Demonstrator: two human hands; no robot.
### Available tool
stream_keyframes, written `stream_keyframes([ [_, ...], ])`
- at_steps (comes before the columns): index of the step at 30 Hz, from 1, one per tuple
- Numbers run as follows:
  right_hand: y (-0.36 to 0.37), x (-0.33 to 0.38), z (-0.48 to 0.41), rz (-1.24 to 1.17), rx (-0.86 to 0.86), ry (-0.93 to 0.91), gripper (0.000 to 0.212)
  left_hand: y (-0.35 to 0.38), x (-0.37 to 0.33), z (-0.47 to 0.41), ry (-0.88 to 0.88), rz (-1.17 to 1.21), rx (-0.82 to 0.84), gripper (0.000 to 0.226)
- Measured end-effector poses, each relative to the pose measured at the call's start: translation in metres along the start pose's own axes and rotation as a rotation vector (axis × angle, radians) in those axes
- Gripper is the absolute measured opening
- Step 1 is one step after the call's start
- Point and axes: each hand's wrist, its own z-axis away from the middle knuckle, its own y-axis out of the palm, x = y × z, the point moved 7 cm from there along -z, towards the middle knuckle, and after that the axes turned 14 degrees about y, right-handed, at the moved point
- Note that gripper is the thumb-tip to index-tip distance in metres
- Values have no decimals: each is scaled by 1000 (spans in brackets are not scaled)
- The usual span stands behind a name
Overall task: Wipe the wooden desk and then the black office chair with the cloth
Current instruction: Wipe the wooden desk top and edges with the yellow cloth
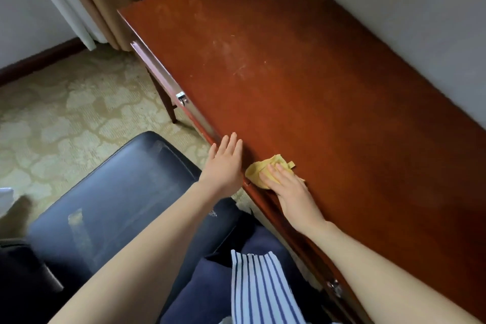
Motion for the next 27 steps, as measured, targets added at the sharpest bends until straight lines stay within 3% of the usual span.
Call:
stream_keyframes([
  [11, -30, -100, 85, -44, -199, 243, 59, 29, -98, -71, 278, -176, 126, 75],
  [19, -58, -188, 57, -60, -216, 488, 51, 24, -119, -121, 267, -278, 159, 66],
  [27, -89, -228, 20, -197, -292, 620, 48, 17, -118, -150, 243, -360, 180, 64],
])
